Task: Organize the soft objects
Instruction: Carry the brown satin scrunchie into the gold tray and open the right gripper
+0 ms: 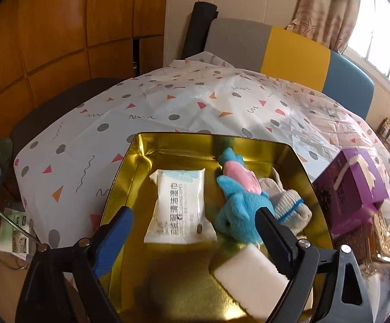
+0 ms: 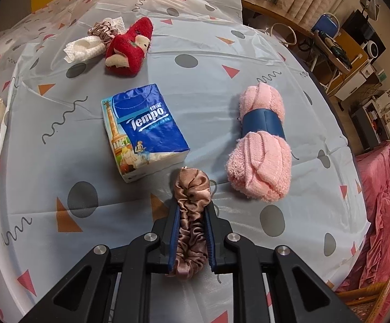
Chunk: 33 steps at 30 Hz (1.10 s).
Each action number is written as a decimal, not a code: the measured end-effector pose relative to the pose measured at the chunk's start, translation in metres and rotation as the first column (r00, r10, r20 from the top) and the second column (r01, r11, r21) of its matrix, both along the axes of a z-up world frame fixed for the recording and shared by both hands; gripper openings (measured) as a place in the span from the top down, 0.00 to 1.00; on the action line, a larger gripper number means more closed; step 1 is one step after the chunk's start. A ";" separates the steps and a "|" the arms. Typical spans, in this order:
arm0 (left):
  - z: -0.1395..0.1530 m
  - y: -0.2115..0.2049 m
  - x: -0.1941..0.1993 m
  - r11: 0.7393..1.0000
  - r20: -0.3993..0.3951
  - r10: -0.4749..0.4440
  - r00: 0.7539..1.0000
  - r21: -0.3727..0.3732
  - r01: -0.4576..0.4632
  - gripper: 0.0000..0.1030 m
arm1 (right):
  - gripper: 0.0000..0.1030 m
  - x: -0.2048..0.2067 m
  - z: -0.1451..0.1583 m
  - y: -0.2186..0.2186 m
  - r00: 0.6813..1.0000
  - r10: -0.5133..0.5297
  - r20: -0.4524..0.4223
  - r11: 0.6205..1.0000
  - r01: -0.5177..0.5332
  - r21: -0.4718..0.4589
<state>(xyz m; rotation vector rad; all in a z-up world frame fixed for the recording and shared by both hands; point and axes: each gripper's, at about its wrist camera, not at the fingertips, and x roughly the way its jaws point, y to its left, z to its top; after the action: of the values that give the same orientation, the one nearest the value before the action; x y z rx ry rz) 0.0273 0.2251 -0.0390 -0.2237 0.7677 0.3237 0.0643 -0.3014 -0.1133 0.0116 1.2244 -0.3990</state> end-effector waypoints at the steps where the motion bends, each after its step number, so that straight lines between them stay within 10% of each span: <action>1: 0.001 -0.002 -0.003 1.000 0.004 -0.004 1.000 0.010 0.004 0.09 | 0.84 0.000 0.000 0.000 1.000 0.002 0.002 1.000 -0.002 0.006; 11: -0.001 -0.013 -0.018 0.998 0.000 -0.055 0.998 0.038 0.055 0.07 | 0.86 0.004 0.005 0.005 1.000 0.007 0.018 0.990 -0.009 0.139; 21: -0.007 -0.017 -0.022 0.995 -0.004 -0.093 0.996 -0.019 0.093 0.07 | 0.87 0.012 0.115 0.104 0.907 0.225 0.355 0.895 -0.336 0.292; 33: -0.002 -0.021 -0.029 0.993 0.016 -0.118 0.993 -0.022 0.119 0.06 | 0.87 0.058 0.118 0.129 0.916 0.179 0.359 0.877 -0.314 0.364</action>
<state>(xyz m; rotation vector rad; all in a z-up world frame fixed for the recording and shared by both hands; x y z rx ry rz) -0.0016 0.2043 -0.0407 -0.2006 0.7667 0.2008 0.1221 -0.1725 0.0046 0.2723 0.9553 0.0984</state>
